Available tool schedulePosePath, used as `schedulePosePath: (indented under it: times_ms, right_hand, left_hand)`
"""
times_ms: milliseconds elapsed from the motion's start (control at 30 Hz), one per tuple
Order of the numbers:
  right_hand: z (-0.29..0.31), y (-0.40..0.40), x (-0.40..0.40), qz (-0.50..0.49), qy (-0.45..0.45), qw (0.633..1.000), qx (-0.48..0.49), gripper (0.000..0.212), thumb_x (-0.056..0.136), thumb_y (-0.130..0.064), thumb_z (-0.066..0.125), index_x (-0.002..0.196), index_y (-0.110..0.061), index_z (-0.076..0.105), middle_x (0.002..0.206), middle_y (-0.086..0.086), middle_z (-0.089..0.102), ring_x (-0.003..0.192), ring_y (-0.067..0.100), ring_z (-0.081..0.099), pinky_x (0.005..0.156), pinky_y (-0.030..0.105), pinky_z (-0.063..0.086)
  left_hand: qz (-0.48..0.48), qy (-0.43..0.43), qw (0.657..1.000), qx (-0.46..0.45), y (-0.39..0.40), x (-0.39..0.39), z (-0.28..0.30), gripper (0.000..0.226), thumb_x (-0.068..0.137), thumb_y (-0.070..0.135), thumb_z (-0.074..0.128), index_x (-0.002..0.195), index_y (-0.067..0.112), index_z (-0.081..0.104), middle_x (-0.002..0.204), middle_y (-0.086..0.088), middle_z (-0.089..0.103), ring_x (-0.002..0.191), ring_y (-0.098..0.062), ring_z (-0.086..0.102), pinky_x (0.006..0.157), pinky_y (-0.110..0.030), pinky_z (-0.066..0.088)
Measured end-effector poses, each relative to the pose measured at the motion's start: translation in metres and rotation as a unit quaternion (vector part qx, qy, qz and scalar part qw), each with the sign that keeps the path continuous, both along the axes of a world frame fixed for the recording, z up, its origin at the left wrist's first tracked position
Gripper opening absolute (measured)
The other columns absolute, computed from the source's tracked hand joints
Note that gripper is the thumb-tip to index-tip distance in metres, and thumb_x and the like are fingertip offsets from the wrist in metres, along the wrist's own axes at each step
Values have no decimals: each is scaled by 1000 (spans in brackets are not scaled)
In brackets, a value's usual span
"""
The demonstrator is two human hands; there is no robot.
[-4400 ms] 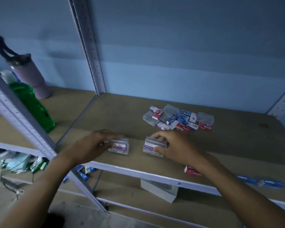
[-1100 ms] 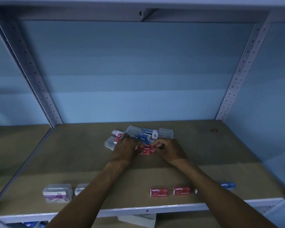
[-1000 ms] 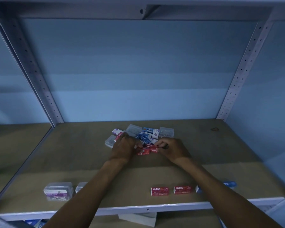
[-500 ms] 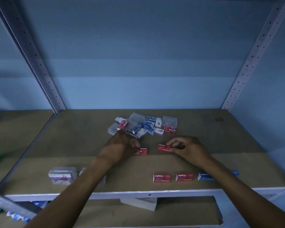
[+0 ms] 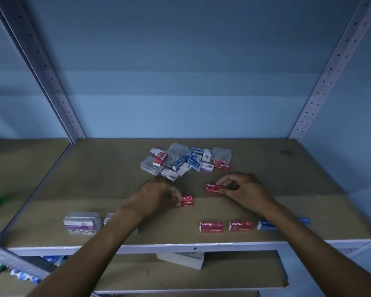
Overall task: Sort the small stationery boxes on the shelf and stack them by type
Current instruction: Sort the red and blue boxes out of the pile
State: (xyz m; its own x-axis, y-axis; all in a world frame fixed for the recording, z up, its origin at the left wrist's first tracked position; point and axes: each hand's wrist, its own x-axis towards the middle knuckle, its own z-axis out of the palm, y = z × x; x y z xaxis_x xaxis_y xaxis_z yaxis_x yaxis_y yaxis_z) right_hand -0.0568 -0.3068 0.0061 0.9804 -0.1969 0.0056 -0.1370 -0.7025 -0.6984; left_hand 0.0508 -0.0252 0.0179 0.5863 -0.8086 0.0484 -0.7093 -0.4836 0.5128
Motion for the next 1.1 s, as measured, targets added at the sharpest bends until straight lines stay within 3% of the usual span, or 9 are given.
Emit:
schedulePosePath:
  times_ms: [133,267,467,633,767,867,1000,1100]
  right_hand:
    - [1,0,-1,-3,10,1000,0,14,87,-32,78,96,-42,75,91,-26,72,88,-9,64,81,22,55]
    - [0,1,0,-7,9,1000,4,14,87,-32,78,94,-43,75,91,-26,72,87,-10,64,79,22,55]
    - [-2,1,-1,-13,2,1000,7,15,86,-31,78,94,-44,75,89,-26,72,87,-10,63,77,22,54]
    - [-3,1,-1,-14,-1,1000,12,16,86,-30,79,92,-43,75,88,-25,73,85,-9,64,78,24,56]
    - [-2,1,-1,-7,4,1000,7,15,87,-29,78,93,-42,75,90,-24,72,87,-7,65,81,27,57]
    - [-1,2,-1,-3,3,1000,3,15,87,-28,78,93,-42,75,91,-23,73,88,-6,65,82,27,57]
    - [-2,1,0,-7,1,1000,1,17,86,-25,78,92,-40,75,88,-24,72,86,-5,65,82,28,57]
    - [-3,1,1,-9,-1,1000,3,17,85,-25,78,91,-41,75,86,-25,72,85,-6,65,81,27,56]
  left_hand:
    - [31,-23,999,-32,-3,0,4,15,79,38,76,92,31,75,90,14,71,84,-1,64,82,-23,52]
    - [9,-71,997,40,-10,-3,7,29,85,51,65,106,33,72,103,9,62,103,-12,54,90,-25,44]
    - [-8,13,999,45,-16,-7,8,20,78,32,76,97,29,73,101,9,68,100,-11,58,93,-31,47]
    - [34,99,991,78,-22,-11,11,35,88,20,68,122,13,61,123,-12,62,114,-30,57,99,-38,45]
    - [9,101,995,18,-25,-14,5,37,87,23,67,124,26,60,113,4,64,103,-11,59,96,-27,46]
    - [-6,50,998,-34,-29,-18,7,29,86,13,65,112,26,63,109,9,63,98,-3,56,85,-16,44]
    - [11,57,992,-110,-32,-19,11,17,82,9,64,89,24,60,83,9,64,75,-8,58,65,-19,43]
    - [36,122,982,-139,-31,-20,13,19,81,10,69,90,24,59,85,7,69,81,-11,65,72,-27,53]
